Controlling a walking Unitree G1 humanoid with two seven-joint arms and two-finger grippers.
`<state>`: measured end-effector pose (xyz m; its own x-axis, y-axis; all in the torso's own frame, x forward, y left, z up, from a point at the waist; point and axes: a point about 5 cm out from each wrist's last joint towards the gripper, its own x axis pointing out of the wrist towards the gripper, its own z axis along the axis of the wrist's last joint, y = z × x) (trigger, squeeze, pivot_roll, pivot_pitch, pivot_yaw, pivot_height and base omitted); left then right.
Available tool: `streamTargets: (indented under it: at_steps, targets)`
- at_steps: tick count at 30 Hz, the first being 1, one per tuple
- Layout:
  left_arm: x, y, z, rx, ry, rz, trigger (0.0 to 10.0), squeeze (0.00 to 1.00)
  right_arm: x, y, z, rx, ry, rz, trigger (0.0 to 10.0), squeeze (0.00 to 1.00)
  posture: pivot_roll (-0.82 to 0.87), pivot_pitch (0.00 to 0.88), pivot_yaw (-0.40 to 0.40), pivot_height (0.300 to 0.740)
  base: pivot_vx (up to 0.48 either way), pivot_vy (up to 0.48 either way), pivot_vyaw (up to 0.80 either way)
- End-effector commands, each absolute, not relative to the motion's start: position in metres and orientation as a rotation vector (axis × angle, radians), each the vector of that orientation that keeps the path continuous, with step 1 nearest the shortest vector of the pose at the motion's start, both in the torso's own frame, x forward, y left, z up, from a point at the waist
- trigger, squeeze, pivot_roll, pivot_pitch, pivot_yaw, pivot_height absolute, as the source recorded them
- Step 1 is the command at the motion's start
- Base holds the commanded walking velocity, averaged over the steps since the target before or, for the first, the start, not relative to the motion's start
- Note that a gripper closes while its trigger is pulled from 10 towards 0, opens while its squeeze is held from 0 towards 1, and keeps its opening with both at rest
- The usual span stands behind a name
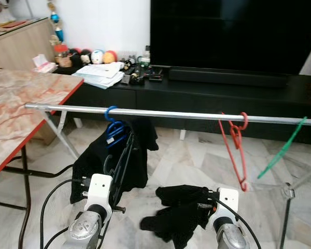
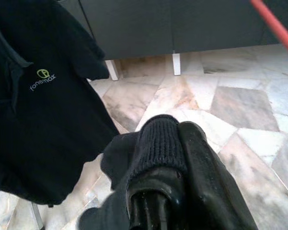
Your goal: Hang hanger
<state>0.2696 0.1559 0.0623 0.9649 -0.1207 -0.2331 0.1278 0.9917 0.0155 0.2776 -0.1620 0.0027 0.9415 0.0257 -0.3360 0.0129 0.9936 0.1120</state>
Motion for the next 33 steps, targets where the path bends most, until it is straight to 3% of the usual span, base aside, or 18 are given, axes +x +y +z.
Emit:
streamTargets:
  at_steps: [1, 27, 33]
  targets:
    - [0.27, 0.158, 0.066, 0.037, 0.221, -0.123, 10.0, 0.0, 0.281, -0.162, 0.006, 0.124, 0.322, -0.003, 10.0, 0.0, 0.07, 0.009, 0.045, 0.74, -0.285, 0.0, 0.0]
    - [0.272, 0.159, 0.068, 0.046, 0.21, -0.124, 10.0, 0.0, 0.286, -0.164, 0.019, 0.125, 0.258, -0.027, 10.0, 0.0, 0.06, 0.006, 0.042, 0.74, -0.284, 0.0, 0.0]
    - [0.273, 0.161, 0.068, 0.032, 0.213, -0.107, 10.0, 0.0, 0.287, -0.166, 0.021, 0.127, 0.259, -0.034, 10.0, 0.0, 0.07, 0.005, 0.034, 0.74, 0.0, 0.0, 0.0]
